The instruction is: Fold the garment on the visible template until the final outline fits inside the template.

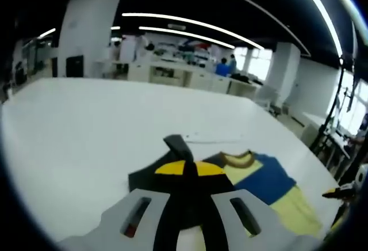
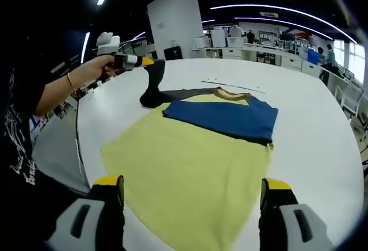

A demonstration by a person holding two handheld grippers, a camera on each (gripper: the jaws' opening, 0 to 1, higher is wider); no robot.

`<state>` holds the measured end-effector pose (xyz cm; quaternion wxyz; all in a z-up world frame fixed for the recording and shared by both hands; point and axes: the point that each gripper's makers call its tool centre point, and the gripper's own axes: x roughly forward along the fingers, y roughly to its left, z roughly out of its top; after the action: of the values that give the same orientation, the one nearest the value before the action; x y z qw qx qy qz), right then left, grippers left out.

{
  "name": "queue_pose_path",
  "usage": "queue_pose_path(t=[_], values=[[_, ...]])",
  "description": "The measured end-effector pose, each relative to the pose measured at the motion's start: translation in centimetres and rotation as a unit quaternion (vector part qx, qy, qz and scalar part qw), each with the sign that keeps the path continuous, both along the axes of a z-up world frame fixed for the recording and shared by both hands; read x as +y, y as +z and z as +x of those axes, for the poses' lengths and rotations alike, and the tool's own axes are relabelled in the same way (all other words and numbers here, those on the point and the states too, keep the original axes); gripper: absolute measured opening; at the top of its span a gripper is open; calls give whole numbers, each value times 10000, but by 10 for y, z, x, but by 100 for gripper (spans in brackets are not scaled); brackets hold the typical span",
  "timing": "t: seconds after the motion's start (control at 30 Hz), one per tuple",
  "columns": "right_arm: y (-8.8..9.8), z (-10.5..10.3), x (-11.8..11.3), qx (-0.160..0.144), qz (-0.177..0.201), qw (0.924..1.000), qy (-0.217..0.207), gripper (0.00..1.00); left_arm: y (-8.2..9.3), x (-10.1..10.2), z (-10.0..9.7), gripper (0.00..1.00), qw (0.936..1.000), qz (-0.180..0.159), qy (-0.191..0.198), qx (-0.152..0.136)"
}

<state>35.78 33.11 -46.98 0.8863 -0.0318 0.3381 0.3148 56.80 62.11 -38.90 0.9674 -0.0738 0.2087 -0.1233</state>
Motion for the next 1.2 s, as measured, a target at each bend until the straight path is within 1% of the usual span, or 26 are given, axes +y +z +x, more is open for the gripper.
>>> queue_pose_path(t=[0.2,0.3,0.4,0.47,0.63,0.73,0.8,0.87,0.93,1.07,1.1,1.13,1.17,1.2], values=[[-1,-4,-5,-12,9,10000,-31,99,2,-26,2,1,9998,-96,-200,-12],[-2,-5,-7,-6,16,10000,-51,99,5,-42,4,1,9992,-223,-324,-49],[-2,-6,-12,-10,18,10000,-81,99,10,-62,7,1,9980,-438,-445,-81],[-2,-7,-15,-10,-6,9999,-120,99,13,-71,8,1,9973,-552,-478,-95],[-1,-8,-22,-31,-20,9998,-178,99,20,-108,10,1,9941,-796,-727,-126],[-2,-8,-25,-25,-50,9998,-195,99,19,-124,9,1,9932,-783,-846,-133],[-3,-8,-28,-18,-61,9997,-220,99,14,-141,7,1,9922,-762,-982,-61],[-3,-9,-29,-18,-47,9997,-252,99,10,-152,5,1,9910,-776,-1087,-17],[-3,-9,-29,-11,-41,9996,-268,99,8,-159,5,1,9906,-774,-1130,14],[-6,-12,-29,37,-59,9997,-249,99,3,-181,3,1,9877,-775,-1357,73],[-6,-12,-29,41,-57,9997,-246,99,2,-184,2,1,9872,-751,-1405,68],[-7,-12,-29,56,-57,9997,-250,99,-1,-190,1,1,9862,-616,-1536,84],[-7,-12,-29,64,-61,9996,-252,99,-4,-194,1,1,9859,-543,-1579,99],[-7,-11,-29,71,-72,9997,-244,99,-5,-198,1,1,9855,-559,-1600,115]])
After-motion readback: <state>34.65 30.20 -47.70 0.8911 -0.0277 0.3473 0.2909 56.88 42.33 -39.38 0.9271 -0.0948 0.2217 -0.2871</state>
